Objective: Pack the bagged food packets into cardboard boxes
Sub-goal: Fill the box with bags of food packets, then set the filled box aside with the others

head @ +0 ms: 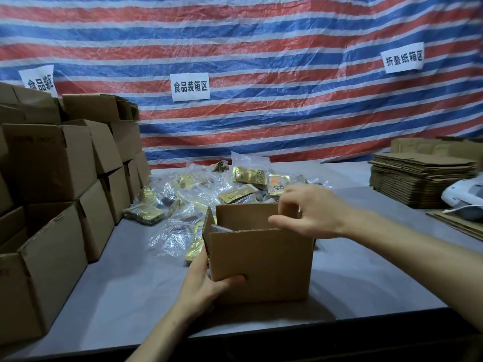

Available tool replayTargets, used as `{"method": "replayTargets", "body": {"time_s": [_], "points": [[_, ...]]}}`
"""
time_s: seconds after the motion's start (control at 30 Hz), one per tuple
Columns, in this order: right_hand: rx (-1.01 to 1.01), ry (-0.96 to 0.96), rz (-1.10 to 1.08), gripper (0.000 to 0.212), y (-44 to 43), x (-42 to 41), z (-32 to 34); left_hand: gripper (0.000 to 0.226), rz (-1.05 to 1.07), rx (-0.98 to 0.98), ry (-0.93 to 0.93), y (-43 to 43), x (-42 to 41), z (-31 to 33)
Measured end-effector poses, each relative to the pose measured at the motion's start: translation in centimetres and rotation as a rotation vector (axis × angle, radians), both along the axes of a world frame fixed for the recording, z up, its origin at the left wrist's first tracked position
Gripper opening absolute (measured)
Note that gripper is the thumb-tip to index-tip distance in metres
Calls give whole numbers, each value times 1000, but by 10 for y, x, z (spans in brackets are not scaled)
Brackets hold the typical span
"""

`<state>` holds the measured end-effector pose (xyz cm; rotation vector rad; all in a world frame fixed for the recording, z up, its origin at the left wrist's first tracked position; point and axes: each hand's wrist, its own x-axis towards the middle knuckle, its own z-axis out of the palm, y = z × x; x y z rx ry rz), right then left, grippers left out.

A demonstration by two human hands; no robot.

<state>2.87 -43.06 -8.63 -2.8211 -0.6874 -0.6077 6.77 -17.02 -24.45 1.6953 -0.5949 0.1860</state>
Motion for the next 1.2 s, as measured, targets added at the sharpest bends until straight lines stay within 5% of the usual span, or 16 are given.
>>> {"method": "replayTargets", "body": {"time_s": [0.07,0.17,0.27,0.57,0.77,0.9,1.2], "points": [[150,3,-18,67,-24,-12,-9,62,11,25,-17,-1,-3,4],[455,425,-77,116,-56,-30,-32,59,25,42,-9,-5,-8,3],[556,603,-9,128,-75,-45,-68,64,-4,78,47,-16,-15,3],[852,386,-180,109,-115,-85,-87,31,-10,266,-112,-97,-26,19],[907,345,-358,99,-166,-104,-84,39,-28,299,-177,-160,-30,21],[932,253,-542,105,-212,-115,-89,50,-56,369,-172,-182,-32,12],[973,-100,-1165,123,-308,-95,-103,28,-88,496,-139,-180,-22,-14]]}}
